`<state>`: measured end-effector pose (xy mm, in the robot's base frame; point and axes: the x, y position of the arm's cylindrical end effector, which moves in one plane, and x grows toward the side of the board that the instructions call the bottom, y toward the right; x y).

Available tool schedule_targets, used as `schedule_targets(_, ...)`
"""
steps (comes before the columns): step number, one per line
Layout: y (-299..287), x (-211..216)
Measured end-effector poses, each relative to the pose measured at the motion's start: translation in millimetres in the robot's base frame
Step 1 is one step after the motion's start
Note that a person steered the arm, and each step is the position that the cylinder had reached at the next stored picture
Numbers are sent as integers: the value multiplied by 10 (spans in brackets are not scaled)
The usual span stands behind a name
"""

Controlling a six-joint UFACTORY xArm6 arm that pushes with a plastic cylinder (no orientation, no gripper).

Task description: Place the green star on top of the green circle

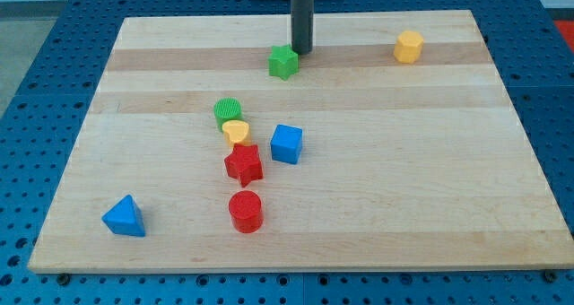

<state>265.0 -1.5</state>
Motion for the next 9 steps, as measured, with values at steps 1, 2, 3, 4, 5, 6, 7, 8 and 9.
schedule_targets(1,-257,166)
schedule_targets(2,-590,823)
schedule_targets(3,-633,1024)
schedule_targets(4,-633,642)
schedule_targets(5,-307,64)
schedule_targets(6,-76,640)
schedule_targets(7,-159,931)
schedule_targets(8,-161,946)
schedule_targets(9,204,897)
